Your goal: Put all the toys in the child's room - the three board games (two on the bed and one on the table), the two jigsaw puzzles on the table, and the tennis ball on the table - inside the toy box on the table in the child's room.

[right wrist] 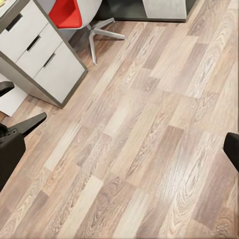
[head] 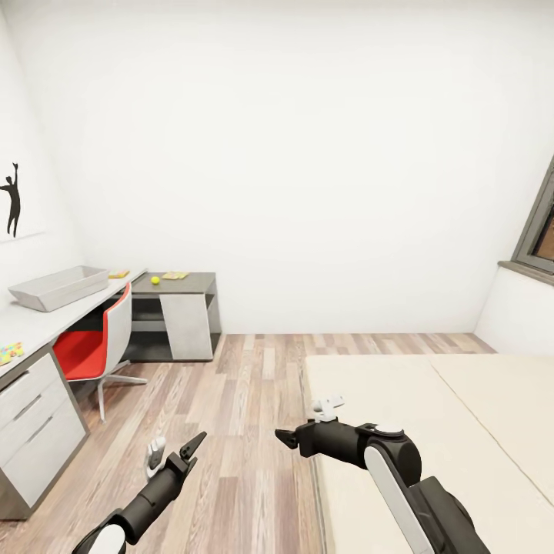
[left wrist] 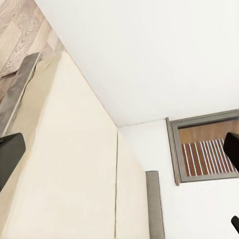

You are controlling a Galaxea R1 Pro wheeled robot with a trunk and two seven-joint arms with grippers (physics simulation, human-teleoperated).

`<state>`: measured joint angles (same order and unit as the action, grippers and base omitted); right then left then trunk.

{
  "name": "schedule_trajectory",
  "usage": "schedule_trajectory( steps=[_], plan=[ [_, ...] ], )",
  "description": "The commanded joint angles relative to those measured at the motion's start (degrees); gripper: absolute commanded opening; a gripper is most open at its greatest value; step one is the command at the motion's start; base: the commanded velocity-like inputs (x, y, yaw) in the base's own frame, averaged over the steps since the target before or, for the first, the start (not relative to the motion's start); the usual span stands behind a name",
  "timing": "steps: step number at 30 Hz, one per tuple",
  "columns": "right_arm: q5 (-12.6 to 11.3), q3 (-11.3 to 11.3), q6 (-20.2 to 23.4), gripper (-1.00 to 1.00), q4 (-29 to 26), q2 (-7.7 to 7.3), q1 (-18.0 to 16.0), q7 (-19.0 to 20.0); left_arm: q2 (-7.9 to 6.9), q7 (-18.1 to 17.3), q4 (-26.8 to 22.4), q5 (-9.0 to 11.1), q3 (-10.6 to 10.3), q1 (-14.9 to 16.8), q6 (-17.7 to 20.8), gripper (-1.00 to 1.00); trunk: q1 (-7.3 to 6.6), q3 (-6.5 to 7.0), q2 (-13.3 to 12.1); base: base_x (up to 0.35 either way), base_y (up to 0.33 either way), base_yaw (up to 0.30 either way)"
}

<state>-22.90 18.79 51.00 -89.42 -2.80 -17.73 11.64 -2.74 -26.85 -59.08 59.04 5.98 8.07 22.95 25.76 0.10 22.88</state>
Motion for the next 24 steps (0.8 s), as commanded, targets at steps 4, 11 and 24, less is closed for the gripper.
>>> schedule_trajectory(
  steps=[4, 11, 24],
  plan=[
    [0.4, 0.0, 0.2, 1.00, 0.0, -0.04, 0.0, 0.4, 0.02, 0.0, 0.0, 0.5, 0.1, 0.0, 0.5, 1.00, 0.02, -0.02, 0.0, 0.000, -0.217, 0.000],
    [0.4, 0.0, 0.2, 1.00, 0.0, -0.03, 0.0, 0.4, 0.02, 0.0, 0.0, 0.4, 0.1, 0.0, 0.5, 1.00, 0.02, -0.02, 0.0, 0.000, -0.159, 0.000],
    [0.4, 0.0, 0.1, 1.00, -0.1, -0.02, 0.0, 0.4, 0.02, 0.0, 0.0, 0.4, 0.1, 0.0, 0.5, 1.00, 0.02, -0.02, 0.0, 0.000, -0.042, 0.001]
  ],
)
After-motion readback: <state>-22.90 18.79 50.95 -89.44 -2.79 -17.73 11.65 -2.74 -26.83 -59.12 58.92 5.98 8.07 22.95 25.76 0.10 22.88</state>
